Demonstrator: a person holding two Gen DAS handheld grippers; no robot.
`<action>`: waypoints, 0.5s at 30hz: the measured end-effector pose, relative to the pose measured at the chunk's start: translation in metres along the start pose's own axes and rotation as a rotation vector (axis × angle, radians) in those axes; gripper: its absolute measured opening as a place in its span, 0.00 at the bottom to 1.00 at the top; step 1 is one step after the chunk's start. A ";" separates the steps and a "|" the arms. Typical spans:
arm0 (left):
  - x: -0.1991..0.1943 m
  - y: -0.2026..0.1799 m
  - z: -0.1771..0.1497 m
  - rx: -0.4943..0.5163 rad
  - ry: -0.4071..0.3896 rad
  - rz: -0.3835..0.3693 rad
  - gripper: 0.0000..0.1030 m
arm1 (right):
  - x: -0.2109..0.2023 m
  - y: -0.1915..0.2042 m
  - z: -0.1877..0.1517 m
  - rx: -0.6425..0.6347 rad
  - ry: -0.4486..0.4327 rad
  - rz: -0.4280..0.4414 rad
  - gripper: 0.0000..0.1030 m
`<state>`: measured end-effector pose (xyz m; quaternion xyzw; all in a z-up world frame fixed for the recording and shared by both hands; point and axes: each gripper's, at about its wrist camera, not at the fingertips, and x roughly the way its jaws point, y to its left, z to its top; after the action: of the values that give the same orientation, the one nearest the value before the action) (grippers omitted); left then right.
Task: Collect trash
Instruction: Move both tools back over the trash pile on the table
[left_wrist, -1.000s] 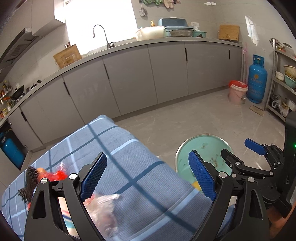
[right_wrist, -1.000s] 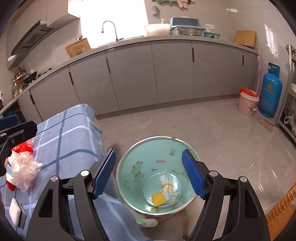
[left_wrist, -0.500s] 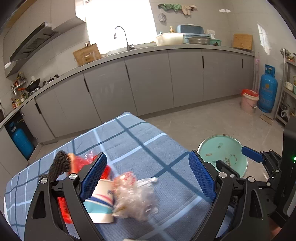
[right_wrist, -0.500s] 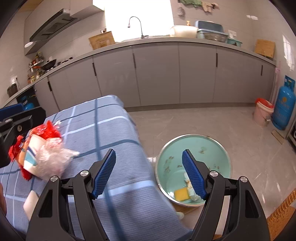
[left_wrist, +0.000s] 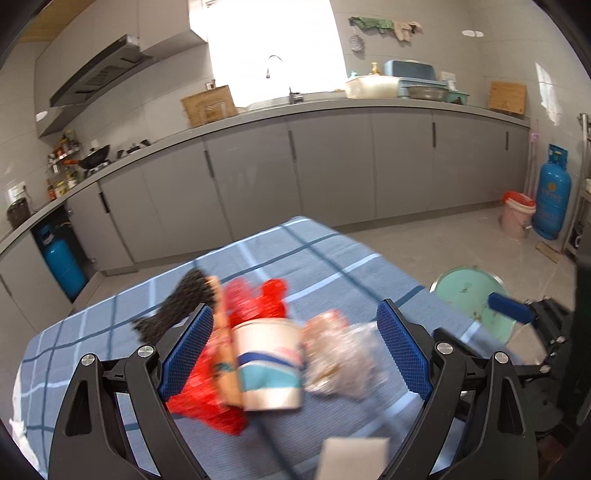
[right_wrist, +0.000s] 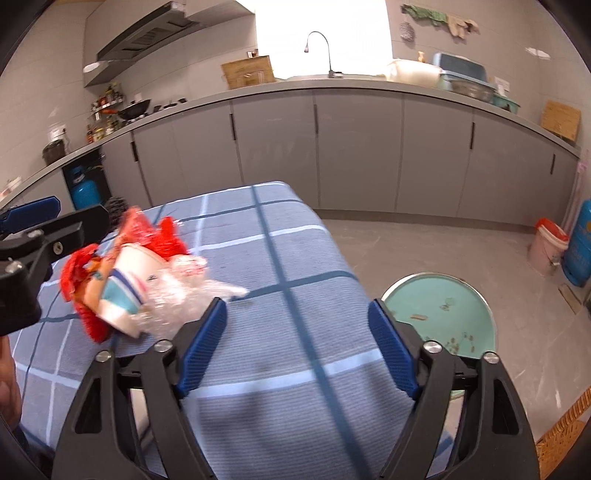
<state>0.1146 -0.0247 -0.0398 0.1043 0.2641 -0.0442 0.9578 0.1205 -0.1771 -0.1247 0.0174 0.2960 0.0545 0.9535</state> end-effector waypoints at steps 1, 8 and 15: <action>-0.002 0.006 -0.004 -0.002 0.002 0.013 0.86 | -0.001 0.004 -0.002 -0.007 0.000 0.008 0.79; -0.008 0.059 -0.040 -0.047 0.071 0.125 0.86 | -0.007 0.036 -0.008 -0.055 0.016 0.072 0.83; -0.011 0.087 -0.077 -0.080 0.153 0.171 0.86 | -0.010 0.067 -0.024 -0.106 0.056 0.153 0.88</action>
<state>0.0796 0.0773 -0.0834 0.0911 0.3281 0.0565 0.9386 0.0924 -0.1122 -0.1343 -0.0123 0.3171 0.1432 0.9374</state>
